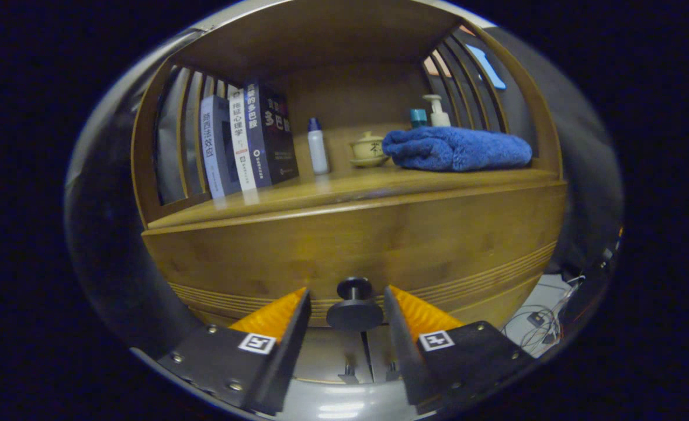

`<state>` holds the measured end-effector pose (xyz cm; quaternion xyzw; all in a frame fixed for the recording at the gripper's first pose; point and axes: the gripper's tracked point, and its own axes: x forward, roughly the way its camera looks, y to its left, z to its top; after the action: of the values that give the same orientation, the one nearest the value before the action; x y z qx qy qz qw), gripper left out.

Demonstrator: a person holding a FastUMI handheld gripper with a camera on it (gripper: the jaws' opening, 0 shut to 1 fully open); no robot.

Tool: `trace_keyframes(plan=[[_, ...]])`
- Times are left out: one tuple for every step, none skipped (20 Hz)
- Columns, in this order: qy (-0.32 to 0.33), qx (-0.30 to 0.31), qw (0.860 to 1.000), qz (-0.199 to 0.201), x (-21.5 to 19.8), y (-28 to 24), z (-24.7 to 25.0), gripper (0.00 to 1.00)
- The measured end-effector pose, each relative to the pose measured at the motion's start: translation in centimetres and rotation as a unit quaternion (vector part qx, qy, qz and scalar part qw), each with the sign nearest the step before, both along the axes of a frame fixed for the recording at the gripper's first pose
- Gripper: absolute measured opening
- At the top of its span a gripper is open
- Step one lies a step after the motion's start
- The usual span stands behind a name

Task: Pull open the drawer, take out the items inside it, and place them on the countertop above the cabinet.

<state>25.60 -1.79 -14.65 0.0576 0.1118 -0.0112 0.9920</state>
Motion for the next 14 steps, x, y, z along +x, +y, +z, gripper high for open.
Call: trace_keyframes(plan=[[0.002,-0.024,1.0,0.002,0.3,0.0,-0.3,0.63],[-0.005,-0.06,0.998,0.005,1.0,0.0,-0.9,0.53],[-0.013,-0.093,0.996,0.004,1.0,-0.2,-0.5,0.48],[-0.013,-0.107,0.994,0.003,0.3,-0.3,-0.4,0.42],[-0.012,-0.104,0.994,0.007,-0.1,0.0,-0.5,0.39],[-0.01,-0.085,0.996,0.014,-0.4,0.2,-0.7,0.36],[-0.014,-0.067,0.997,0.018,-0.2,0.4,-0.6,0.36],[-0.018,-0.06,0.998,0.019,-0.5,0.3,-0.4,0.35],[-0.023,-0.06,0.998,0.021,-1.2,0.2,-0.2,0.35],[-0.027,-0.066,0.997,0.021,-2.0,0.1,0.0,0.35],[-0.032,-0.072,0.997,0.019,-3.5,0.2,-0.2,0.35],[-0.036,-0.074,0.996,0.017,-4.6,0.2,-0.1,0.35],[-0.036,-0.064,0.997,0.014,-5.3,0.2,0.0,0.35],[-0.034,-0.039,0.999,0.009,-5.3,0.1,0.0,0.35]])
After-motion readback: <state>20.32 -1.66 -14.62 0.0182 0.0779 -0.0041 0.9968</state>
